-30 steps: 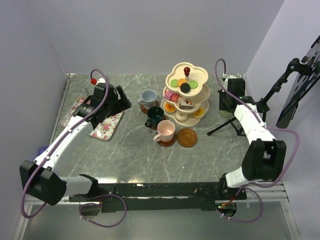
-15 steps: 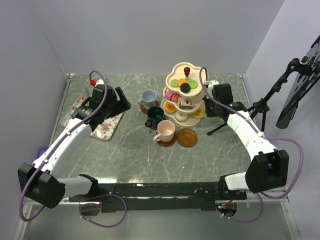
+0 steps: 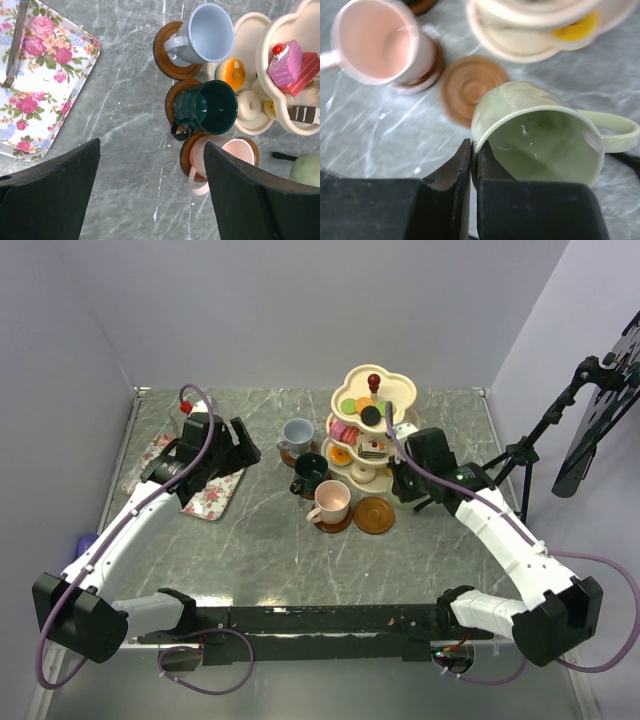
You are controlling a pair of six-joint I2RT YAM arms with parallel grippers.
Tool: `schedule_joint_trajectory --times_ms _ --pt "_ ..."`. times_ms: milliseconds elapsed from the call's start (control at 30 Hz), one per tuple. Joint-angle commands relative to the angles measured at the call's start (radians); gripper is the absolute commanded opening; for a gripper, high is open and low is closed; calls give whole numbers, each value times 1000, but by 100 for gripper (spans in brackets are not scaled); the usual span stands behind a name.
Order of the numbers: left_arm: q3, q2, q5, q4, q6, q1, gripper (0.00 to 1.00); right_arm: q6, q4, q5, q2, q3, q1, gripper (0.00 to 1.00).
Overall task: Serve the afternoon tea
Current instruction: Place the cup at the center of the board.
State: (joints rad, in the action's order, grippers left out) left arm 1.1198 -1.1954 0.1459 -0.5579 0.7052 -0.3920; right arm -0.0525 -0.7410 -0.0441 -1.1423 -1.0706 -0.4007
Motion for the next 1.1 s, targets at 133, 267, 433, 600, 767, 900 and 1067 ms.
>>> schedule_joint_trajectory --times_ms 133,267,433,600,767,900,1067 --pt "20 48 -26 35 -38 2 88 78 -118 -34 191 70 -148 0" --pt "-2 75 -29 27 -26 4 88 86 -181 -31 279 64 -225 0" --pt "29 59 -19 -17 -35 13 89 62 -213 -36 300 -63 -346 0" --pt "93 26 -55 -88 -36 91 89 -29 -169 -24 245 -166 -551 0" --pt "116 66 -68 -123 -21 177 89 -127 -98 -20 136 -190 -731 0" --pt "107 118 -49 -160 -27 222 89 -271 -40 33 3 -190 -890 0" --pt "68 160 -46 -180 -73 248 89 -389 49 20 -132 -192 -955 0"
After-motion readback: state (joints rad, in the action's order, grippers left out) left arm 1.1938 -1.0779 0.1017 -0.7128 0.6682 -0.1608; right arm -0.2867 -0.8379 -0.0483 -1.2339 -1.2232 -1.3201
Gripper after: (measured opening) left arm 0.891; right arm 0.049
